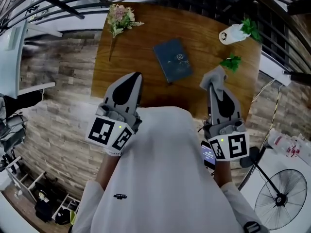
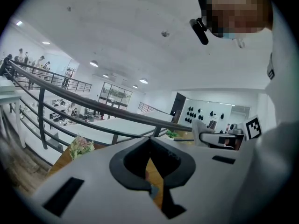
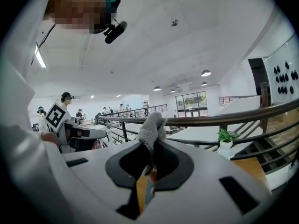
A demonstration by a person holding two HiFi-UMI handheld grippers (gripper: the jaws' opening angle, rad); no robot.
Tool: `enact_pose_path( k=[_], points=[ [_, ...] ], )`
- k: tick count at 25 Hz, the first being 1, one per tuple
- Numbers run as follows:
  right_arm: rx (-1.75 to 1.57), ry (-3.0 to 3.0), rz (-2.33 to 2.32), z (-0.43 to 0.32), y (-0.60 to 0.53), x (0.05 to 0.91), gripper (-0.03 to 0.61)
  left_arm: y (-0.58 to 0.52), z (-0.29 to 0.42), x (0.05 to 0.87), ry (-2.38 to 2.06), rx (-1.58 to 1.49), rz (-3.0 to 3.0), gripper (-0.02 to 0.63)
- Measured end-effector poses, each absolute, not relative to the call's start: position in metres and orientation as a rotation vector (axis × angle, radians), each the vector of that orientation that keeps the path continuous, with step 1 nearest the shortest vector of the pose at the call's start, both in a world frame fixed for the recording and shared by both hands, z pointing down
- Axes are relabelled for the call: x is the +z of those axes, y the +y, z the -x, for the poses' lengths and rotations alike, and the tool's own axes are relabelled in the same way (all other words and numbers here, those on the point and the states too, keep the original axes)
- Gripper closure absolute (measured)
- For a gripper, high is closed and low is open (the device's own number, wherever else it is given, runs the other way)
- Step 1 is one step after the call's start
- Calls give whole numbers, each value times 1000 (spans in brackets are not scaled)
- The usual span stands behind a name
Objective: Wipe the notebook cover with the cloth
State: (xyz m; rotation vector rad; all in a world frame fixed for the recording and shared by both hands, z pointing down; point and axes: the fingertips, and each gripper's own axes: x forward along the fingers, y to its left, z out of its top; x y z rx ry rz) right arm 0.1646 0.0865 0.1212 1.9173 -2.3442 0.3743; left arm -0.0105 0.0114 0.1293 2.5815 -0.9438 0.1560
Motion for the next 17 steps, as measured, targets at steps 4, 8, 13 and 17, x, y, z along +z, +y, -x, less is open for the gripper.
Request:
enact_pose_path(
  k=[4,8,13,17],
  points=[
    [365,-2353,-1912,-163,87,119,551,14,9,128,-941,153,-2583,595],
    [370,-2363,-1912,-161,86,119,551,15,9,127,-951,146,-2580,595],
    [368,-2364,-1909,-158,87,119,551,17,13,128,-957,155,-2574,595],
    [368,-2359,-1912,-159,89,119,551,18,14,129,-961,156,-2570,595]
  ],
)
